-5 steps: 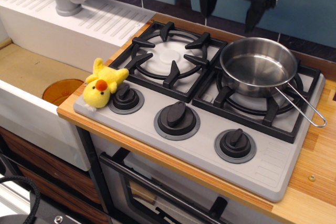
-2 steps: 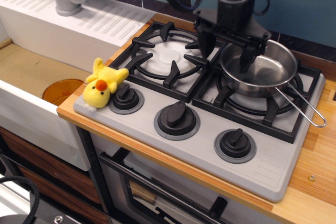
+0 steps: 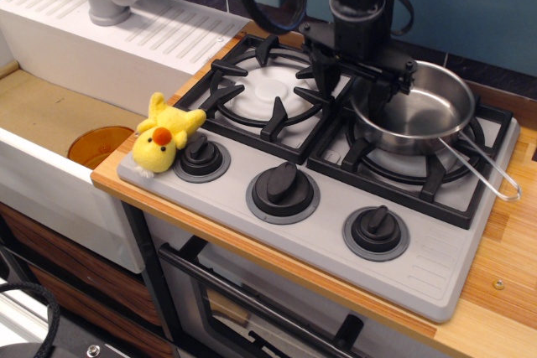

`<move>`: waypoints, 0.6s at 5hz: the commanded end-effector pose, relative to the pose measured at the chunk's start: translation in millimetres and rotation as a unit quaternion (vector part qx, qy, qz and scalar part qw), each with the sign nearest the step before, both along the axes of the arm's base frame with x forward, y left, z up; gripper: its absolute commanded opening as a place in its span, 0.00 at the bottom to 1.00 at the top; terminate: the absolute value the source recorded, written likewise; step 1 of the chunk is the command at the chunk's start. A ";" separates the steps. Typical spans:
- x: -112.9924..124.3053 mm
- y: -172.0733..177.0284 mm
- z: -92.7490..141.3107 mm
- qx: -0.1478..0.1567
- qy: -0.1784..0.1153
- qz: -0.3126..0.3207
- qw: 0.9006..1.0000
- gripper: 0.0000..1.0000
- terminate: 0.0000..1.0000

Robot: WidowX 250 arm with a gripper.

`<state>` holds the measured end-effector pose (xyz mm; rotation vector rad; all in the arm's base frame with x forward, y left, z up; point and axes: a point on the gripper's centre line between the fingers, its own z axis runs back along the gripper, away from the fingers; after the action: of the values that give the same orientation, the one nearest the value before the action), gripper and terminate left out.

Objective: Put pan on stove and put stuffedduck in pan

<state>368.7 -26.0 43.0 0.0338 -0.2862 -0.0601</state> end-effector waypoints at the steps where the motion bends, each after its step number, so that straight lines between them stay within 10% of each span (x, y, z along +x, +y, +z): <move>1: 3.5 -0.7 17.4 -0.008 -0.006 0.002 1.000 0.00 0.00; 3: -1.4 -1.1 32.4 -0.015 0.014 -0.002 1.000 0.00 0.00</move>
<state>354.5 -27.1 44.6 0.0021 -0.1615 -0.0460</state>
